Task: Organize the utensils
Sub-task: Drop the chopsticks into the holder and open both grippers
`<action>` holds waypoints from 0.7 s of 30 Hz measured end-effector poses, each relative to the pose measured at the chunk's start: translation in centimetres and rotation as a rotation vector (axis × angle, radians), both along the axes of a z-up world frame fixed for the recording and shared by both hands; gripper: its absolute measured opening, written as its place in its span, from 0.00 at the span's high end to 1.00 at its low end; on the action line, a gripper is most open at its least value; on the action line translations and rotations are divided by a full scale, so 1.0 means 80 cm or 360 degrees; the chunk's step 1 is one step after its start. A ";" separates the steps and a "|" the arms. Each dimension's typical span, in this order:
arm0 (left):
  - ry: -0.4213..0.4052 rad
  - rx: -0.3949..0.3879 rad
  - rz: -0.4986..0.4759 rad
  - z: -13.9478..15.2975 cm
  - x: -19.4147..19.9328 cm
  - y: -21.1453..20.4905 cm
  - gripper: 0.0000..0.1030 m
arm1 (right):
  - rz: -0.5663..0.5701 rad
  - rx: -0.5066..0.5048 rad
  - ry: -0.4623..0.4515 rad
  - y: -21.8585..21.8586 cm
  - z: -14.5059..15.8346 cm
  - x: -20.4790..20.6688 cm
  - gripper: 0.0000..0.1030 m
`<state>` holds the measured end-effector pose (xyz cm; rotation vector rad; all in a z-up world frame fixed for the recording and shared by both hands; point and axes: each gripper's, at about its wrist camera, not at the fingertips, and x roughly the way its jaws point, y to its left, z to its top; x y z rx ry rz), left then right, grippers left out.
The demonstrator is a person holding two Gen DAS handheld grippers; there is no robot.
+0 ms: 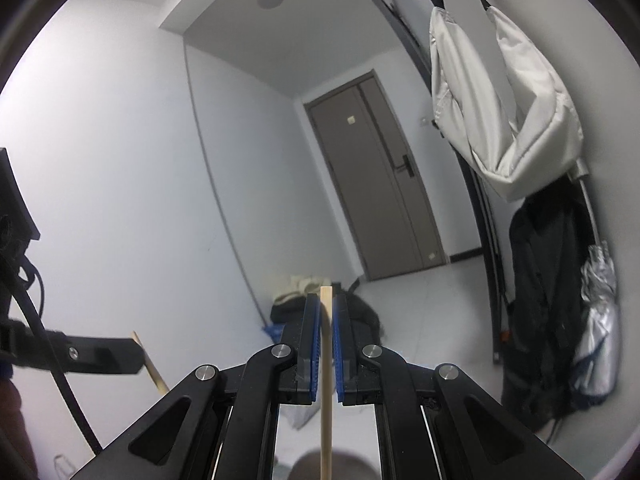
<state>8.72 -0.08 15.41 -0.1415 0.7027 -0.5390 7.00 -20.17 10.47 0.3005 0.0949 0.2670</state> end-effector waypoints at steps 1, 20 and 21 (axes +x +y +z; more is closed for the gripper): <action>0.0002 -0.0002 0.0002 -0.001 0.006 0.000 1.00 | -0.0011 0.0000 -0.0007 -0.001 -0.001 0.008 0.95; 0.0109 0.0112 0.0030 -0.073 0.077 0.002 1.00 | -0.0034 -0.0194 -0.0135 0.021 -0.073 0.058 0.95; 0.0104 0.0121 0.0035 -0.075 0.076 0.002 1.00 | -0.0030 -0.0202 -0.0138 0.021 -0.071 0.055 0.95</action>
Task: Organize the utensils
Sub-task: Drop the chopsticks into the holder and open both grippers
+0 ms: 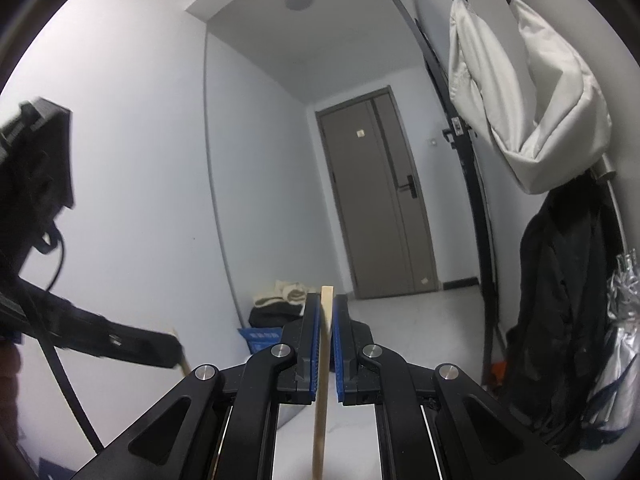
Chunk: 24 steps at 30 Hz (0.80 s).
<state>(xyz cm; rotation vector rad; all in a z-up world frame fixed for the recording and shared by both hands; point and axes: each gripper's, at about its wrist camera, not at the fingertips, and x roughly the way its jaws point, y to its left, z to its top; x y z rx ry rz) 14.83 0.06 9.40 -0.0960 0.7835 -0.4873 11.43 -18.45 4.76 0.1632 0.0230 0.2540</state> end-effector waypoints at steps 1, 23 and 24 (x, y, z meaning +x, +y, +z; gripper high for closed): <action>-0.0003 0.0007 -0.0002 0.000 0.000 -0.003 1.00 | 0.0009 -0.0005 -0.0003 0.000 0.000 -0.004 0.95; 0.0027 0.0068 0.0028 -0.029 -0.040 -0.004 0.67 | 0.0195 -0.0076 0.0518 -0.017 -0.045 -0.062 0.91; 0.0014 0.0065 0.0052 -0.028 -0.045 -0.001 0.58 | 0.0198 -0.0044 0.0535 -0.022 -0.045 -0.068 0.90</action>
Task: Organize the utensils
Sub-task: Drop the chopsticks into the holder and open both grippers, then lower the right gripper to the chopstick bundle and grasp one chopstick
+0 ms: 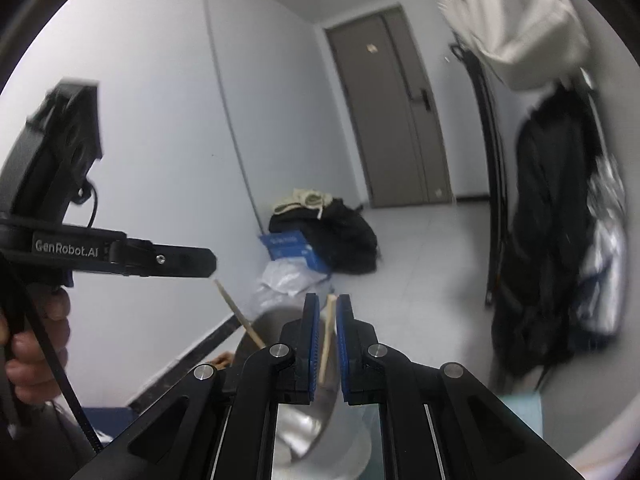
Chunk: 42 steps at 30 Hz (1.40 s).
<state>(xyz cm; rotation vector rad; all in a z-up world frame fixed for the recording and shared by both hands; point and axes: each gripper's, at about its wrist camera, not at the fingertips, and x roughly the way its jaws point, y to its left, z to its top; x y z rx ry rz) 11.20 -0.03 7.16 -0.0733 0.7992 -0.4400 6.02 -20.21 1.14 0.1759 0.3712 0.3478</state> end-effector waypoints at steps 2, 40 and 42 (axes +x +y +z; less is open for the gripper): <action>-0.0038 0.0005 0.0036 0.002 -0.011 0.005 0.47 | -0.0033 0.0017 0.0003 -0.008 0.003 -0.016 0.82; -0.0202 0.0082 0.0483 -0.085 -0.160 0.044 0.01 | -0.0206 -0.0092 0.0282 0.000 -0.030 -0.184 0.23; -0.0187 0.0092 0.0483 -0.094 -0.158 0.046 0.01 | -0.0204 -0.0096 0.0329 -0.001 -0.040 -0.182 0.23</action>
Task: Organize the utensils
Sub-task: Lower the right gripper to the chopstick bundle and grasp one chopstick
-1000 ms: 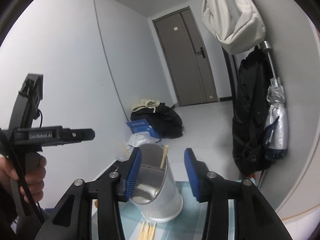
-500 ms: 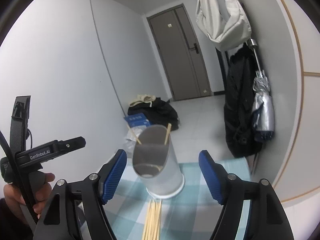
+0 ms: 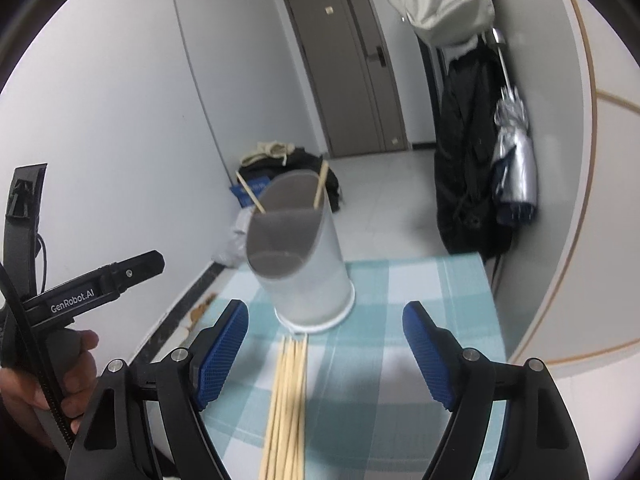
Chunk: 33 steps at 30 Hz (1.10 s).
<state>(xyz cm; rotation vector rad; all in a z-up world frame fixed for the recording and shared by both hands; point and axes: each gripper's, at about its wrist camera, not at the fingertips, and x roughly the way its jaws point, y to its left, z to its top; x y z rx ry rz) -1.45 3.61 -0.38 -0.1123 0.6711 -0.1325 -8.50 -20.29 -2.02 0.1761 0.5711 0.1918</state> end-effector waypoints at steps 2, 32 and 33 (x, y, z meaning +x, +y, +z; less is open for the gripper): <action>0.0025 0.0001 -0.0027 -0.008 0.004 0.001 0.01 | -0.0006 -0.0038 0.0031 0.001 -0.007 0.005 0.23; 0.0339 -0.0182 0.0137 -0.050 0.056 0.064 0.01 | 0.0392 -0.0406 0.0792 0.097 -0.145 0.146 0.79; 0.0366 -0.0215 0.0130 -0.052 0.059 0.066 0.01 | 0.0386 -0.0417 0.0796 0.098 -0.145 0.147 0.82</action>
